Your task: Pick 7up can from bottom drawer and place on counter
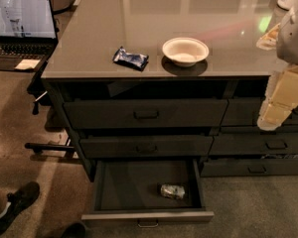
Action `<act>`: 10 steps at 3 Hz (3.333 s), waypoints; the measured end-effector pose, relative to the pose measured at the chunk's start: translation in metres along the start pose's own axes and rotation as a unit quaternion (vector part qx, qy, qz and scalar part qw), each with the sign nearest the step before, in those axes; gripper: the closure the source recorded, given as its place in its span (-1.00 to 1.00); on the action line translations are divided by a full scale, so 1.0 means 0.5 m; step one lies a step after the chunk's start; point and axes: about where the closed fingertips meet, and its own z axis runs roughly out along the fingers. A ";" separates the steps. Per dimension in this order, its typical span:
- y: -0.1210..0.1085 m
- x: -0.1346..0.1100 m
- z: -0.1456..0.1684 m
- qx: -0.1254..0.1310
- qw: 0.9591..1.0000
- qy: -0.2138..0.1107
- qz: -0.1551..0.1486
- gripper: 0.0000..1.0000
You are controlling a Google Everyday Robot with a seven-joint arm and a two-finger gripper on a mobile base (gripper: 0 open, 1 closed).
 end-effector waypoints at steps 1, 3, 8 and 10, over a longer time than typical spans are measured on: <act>0.000 0.000 0.000 0.000 1.000 0.000 0.000 -1.00; 0.017 0.007 0.141 -0.012 0.998 -0.047 -0.041 -1.00; 0.068 0.038 0.582 -0.045 0.977 -0.192 -0.086 -1.00; 0.108 0.033 0.957 -0.096 0.972 -0.205 -0.070 -1.00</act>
Offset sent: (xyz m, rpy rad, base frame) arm 0.0158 0.0076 -0.0565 0.0207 -0.0366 0.1125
